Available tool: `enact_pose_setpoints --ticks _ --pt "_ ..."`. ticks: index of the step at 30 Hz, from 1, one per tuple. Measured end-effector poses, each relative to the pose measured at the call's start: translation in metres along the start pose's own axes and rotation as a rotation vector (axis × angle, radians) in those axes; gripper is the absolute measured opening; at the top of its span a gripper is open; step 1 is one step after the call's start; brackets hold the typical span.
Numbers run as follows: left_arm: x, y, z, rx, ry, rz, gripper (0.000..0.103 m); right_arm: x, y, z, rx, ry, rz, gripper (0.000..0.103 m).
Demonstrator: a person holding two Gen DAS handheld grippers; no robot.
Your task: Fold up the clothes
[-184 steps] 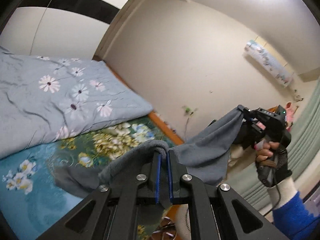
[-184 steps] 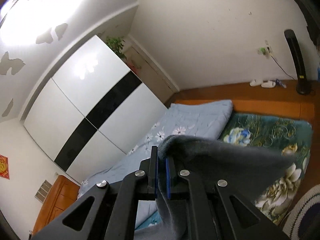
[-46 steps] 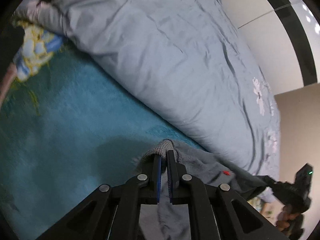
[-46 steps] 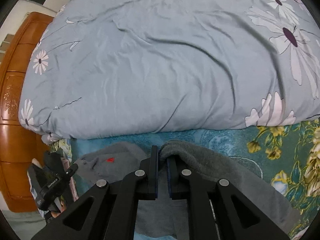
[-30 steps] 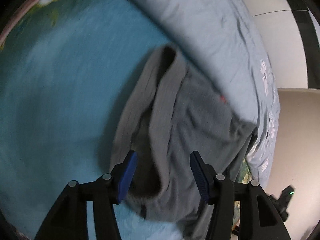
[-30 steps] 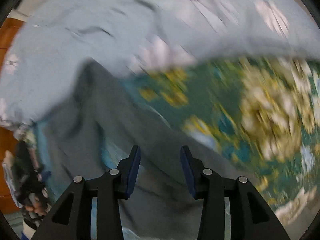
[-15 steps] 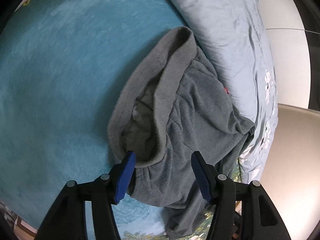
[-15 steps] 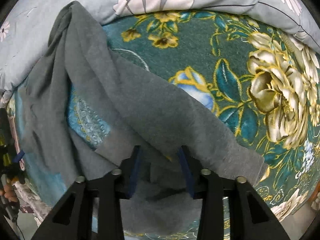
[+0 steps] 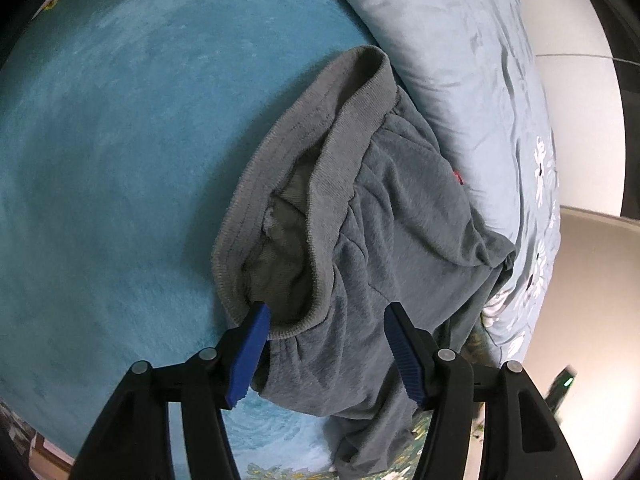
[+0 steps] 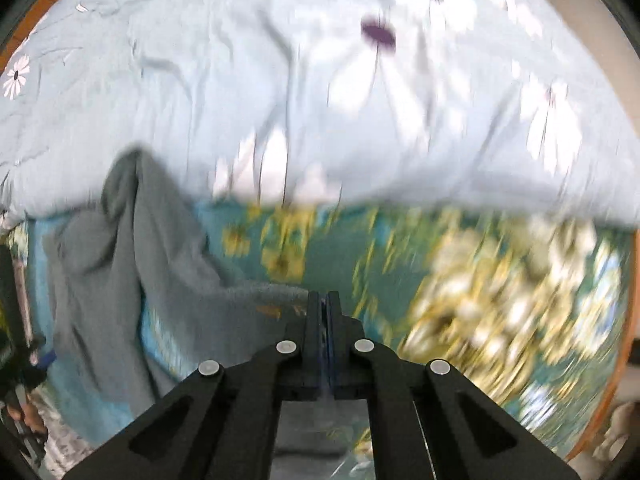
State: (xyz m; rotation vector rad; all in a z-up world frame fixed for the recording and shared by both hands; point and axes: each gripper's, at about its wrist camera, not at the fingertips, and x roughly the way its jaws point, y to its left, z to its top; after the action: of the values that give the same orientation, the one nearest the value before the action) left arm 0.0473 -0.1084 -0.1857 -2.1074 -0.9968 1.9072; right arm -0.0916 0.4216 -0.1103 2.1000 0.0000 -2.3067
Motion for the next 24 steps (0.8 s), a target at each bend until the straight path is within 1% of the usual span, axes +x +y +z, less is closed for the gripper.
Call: enact_pose_setpoints --ticks 5,7,10,13,15,16,17,18,19,20,22,24 --pt "-0.004 -0.004 0.002 0.042 -0.003 0.018 0.064 -0.012 0.020 0.052 -0.060 -0.058 -0.050 0.001" --pt "-0.005 -0.004 0.003 0.058 -0.002 0.034 0.065 -0.009 0.023 0.063 -0.058 -0.070 -0.081 0.001" --pt "-0.004 -0.005 0.003 0.092 0.008 0.061 0.065 -0.003 0.020 0.071 -0.021 -0.088 -0.109 0.001" --pt "0.001 -0.009 0.002 0.151 0.025 0.102 0.066 0.003 0.017 0.069 0.031 -0.085 -0.076 0.001" --pt "0.004 -0.015 0.001 0.213 0.040 0.140 0.066 -0.005 0.012 0.057 0.071 -0.113 -0.047 0.002" --pt "0.006 -0.019 0.000 0.261 0.047 0.164 0.066 -0.011 0.009 0.049 0.094 -0.132 -0.031 0.005" --pt "0.008 -0.024 -0.001 0.310 0.053 0.188 0.066 -0.016 0.007 0.042 0.117 -0.151 -0.015 0.010" --pt "0.009 -0.026 -0.001 0.350 0.059 0.203 0.066 -0.017 0.002 0.028 0.148 -0.149 0.002 0.014" --pt "0.012 -0.030 -0.003 0.407 0.073 0.221 0.066 -0.012 -0.005 0.008 0.189 -0.125 0.020 0.023" --pt "0.016 -0.034 -0.005 0.470 0.090 0.241 0.067 -0.007 -0.012 -0.013 0.230 -0.101 0.039 0.031" --pt "0.025 -0.041 -0.009 0.601 0.130 0.277 0.067 0.003 -0.026 -0.054 0.312 -0.053 0.075 0.032" --pt "0.035 -0.044 -0.015 0.739 0.194 0.321 0.067 0.012 -0.040 -0.095 0.394 -0.004 0.111 0.032"
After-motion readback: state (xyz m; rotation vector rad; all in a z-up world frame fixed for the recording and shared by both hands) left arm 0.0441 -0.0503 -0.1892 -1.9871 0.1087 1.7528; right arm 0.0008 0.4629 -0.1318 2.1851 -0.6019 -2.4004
